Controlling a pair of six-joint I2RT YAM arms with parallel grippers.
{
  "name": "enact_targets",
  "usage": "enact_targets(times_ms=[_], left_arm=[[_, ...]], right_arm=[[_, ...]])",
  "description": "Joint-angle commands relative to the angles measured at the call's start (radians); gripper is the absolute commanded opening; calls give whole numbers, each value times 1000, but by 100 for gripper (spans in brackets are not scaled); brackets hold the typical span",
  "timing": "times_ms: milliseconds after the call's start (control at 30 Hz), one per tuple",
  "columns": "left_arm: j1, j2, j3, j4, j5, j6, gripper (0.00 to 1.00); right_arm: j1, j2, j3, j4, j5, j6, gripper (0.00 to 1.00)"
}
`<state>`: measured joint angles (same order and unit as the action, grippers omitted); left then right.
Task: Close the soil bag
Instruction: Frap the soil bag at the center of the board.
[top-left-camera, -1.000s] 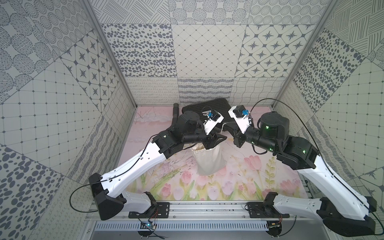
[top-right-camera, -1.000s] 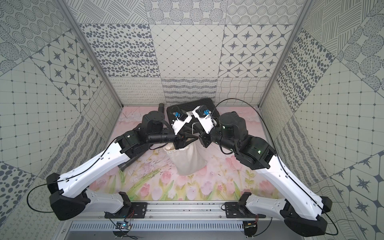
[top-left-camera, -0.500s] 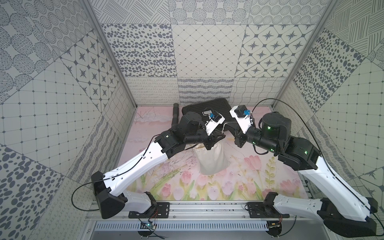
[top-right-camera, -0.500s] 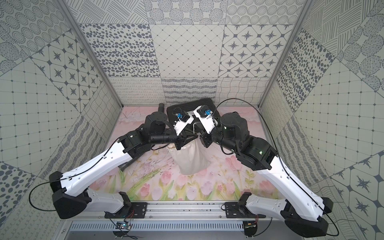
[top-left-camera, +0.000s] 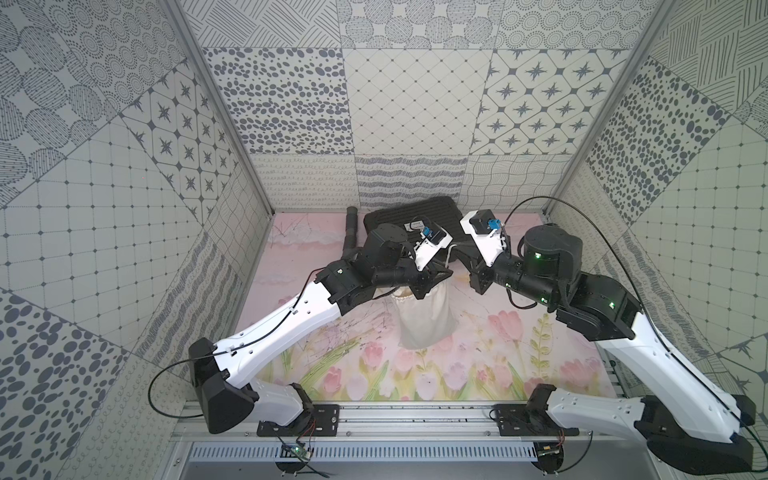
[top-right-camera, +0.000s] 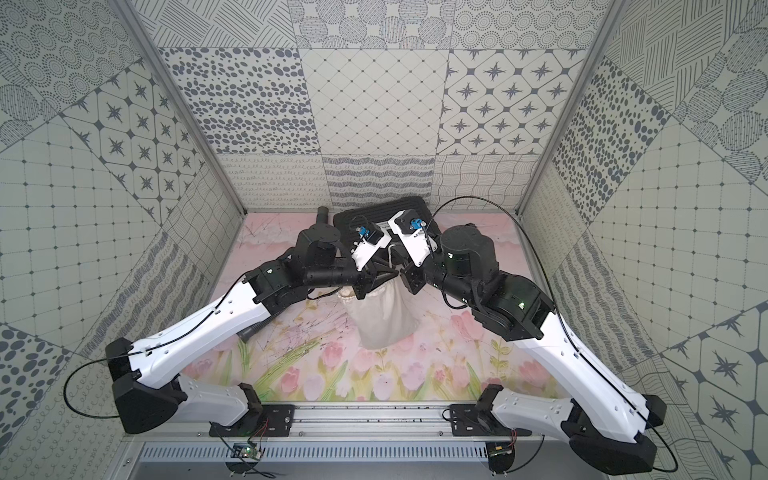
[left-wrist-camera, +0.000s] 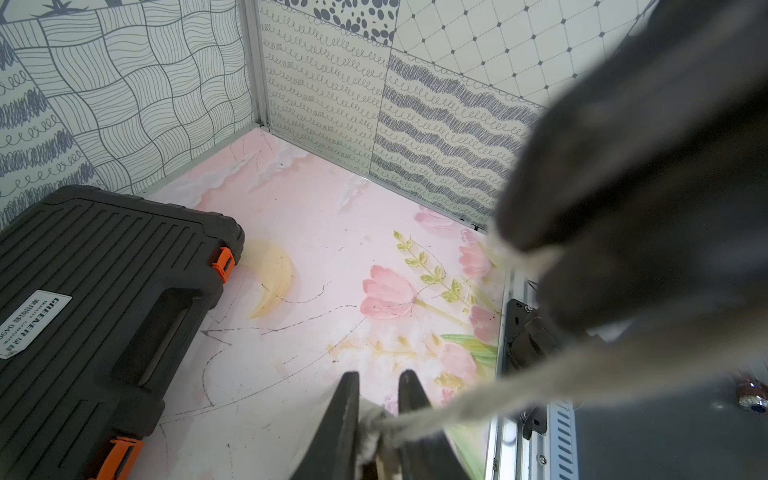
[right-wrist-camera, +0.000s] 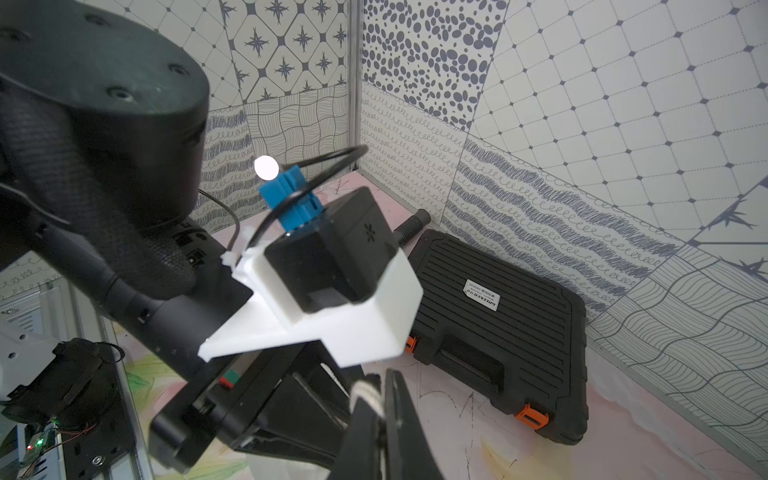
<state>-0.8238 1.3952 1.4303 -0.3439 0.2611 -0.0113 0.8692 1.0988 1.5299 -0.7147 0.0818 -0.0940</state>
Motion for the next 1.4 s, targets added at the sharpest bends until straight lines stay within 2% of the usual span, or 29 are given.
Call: enact_targets(times_ms=[0, 1367], left_arm=[[-9, 6, -1, -9, -12, 29, 21], [-9, 12, 42, -259, -90, 127, 20]], right_arm=[[3, -39, 67, 132, 15, -14, 0], [-4, -47, 101, 132, 137, -88, 0]])
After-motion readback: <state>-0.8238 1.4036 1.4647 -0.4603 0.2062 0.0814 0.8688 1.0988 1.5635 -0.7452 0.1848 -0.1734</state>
